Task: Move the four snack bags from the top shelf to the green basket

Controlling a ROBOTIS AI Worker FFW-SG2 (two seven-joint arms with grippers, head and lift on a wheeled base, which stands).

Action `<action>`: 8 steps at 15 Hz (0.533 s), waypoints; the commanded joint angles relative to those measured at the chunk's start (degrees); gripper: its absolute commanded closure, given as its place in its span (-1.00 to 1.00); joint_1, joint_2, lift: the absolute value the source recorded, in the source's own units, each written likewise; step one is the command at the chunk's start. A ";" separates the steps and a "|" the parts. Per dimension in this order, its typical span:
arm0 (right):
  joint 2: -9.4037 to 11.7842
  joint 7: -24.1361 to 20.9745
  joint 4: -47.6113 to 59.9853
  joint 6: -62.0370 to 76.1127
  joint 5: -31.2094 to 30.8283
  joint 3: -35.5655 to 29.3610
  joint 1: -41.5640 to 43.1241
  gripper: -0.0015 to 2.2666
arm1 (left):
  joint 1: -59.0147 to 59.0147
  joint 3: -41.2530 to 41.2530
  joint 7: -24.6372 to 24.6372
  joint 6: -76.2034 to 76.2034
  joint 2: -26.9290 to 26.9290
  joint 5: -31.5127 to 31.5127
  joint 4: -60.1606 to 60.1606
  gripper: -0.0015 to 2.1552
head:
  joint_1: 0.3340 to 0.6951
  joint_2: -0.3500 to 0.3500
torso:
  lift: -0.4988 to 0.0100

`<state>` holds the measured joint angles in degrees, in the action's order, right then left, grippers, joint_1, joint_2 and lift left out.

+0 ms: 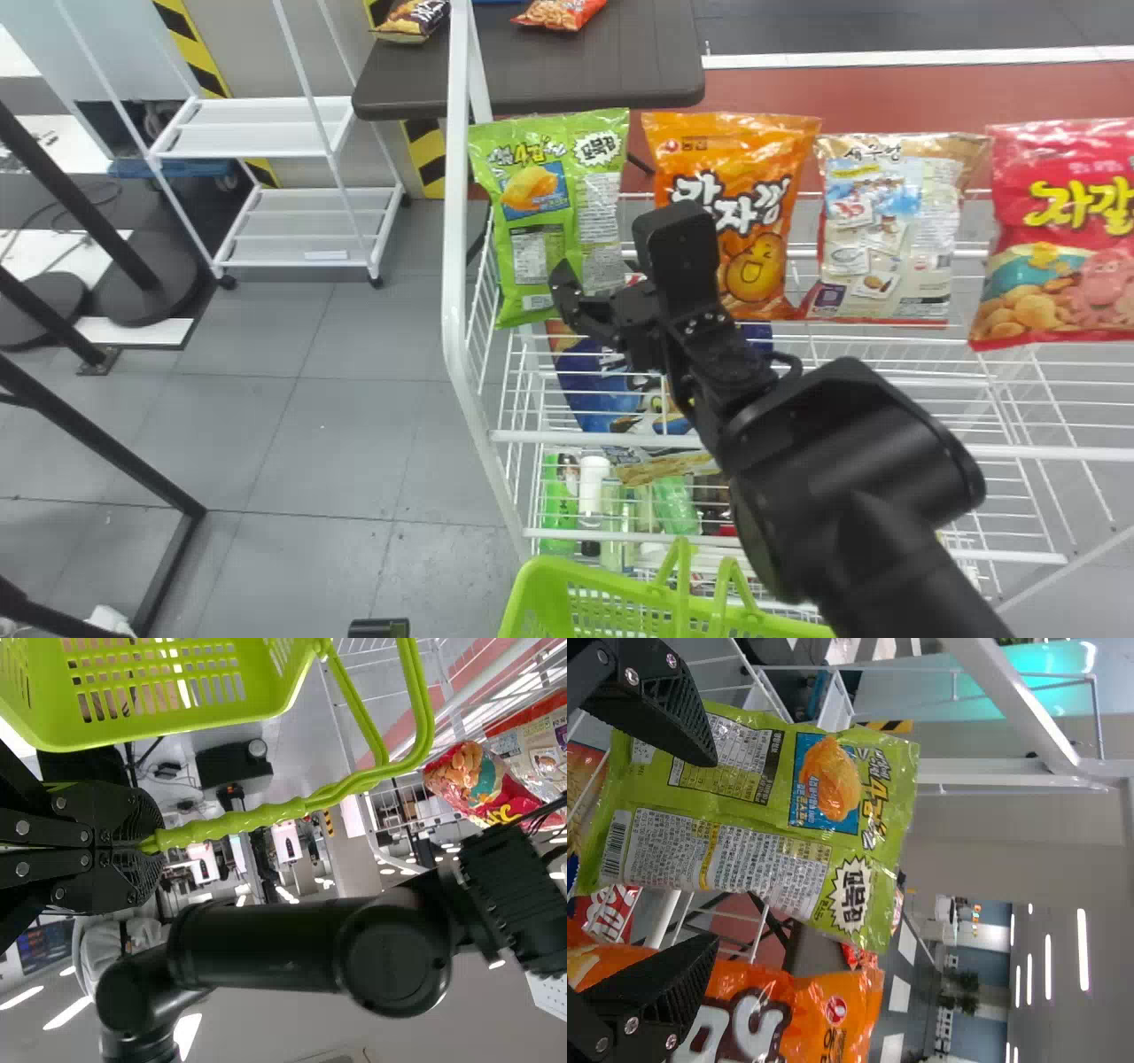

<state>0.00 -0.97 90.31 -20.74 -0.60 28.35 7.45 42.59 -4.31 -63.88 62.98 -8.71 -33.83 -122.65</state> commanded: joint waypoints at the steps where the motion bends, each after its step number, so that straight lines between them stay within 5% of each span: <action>1: -0.05 1.50 -4.88 0.04 0.33 0.22 3.80 -0.89 | -0.32 -0.17 -0.11 -0.79 -0.26 -0.71 0.48 0.13 | 1.00 0.35 | 0.96; 8: -0.05 4.93 -14.73 2.15 0.68 1.98 11.18 -0.89 | -2.34 0.00 -0.72 -1.67 -0.17 -1.68 2.94 0.13 | 1.00 0.39 | 0.96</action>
<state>0.00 3.81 77.03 -18.94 -0.02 29.83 17.42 40.75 -4.45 -64.51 61.45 -8.89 -35.38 -120.26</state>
